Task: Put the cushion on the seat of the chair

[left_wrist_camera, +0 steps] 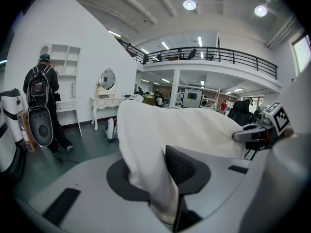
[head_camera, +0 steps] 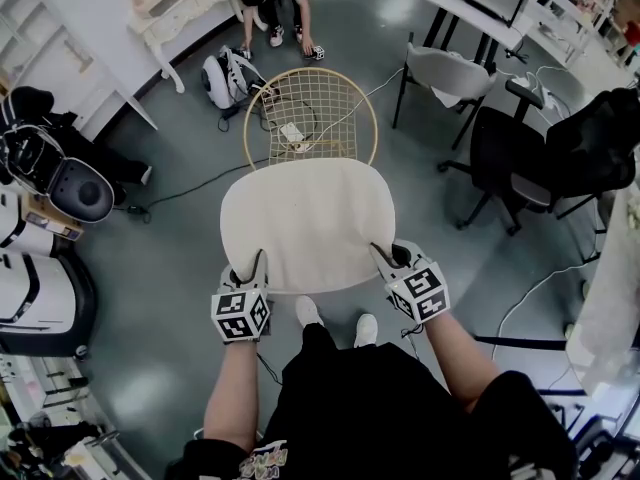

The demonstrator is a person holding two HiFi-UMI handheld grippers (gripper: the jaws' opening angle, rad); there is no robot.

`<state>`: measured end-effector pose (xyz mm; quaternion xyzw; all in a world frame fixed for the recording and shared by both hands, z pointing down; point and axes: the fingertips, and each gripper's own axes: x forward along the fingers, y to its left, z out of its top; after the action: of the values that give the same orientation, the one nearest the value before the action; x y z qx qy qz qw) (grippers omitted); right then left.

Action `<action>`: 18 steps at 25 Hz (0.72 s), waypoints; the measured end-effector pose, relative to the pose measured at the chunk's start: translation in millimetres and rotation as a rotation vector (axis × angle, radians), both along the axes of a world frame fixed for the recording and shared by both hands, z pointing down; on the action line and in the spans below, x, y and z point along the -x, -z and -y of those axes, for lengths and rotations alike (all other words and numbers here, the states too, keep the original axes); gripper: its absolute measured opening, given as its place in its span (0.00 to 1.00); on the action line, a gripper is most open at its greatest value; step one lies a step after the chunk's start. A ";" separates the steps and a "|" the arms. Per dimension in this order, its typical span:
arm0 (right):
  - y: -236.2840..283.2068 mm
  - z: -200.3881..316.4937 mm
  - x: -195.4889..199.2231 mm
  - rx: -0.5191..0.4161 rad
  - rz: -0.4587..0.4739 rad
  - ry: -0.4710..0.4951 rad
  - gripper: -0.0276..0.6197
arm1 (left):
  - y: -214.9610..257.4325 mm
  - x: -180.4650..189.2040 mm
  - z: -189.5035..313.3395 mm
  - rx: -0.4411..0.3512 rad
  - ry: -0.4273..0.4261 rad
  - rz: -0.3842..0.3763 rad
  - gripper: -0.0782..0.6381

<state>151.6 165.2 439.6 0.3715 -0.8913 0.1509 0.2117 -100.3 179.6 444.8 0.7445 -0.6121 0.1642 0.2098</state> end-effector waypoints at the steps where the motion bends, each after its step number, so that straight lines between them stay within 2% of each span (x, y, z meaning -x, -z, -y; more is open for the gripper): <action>1: -0.3 1.8 5.1 0.002 0.000 -0.003 0.12 | -0.5 5.0 2.3 0.001 -0.002 -0.001 0.27; 18: -11.8 50.3 92.5 0.029 -0.008 -0.083 0.11 | -12.9 93.0 66.1 0.018 -0.067 -0.022 0.27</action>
<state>59.1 114.8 451.4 0.4057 -0.8720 0.1710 0.2142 -193.3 113.4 457.7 0.7646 -0.5828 0.1686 0.2176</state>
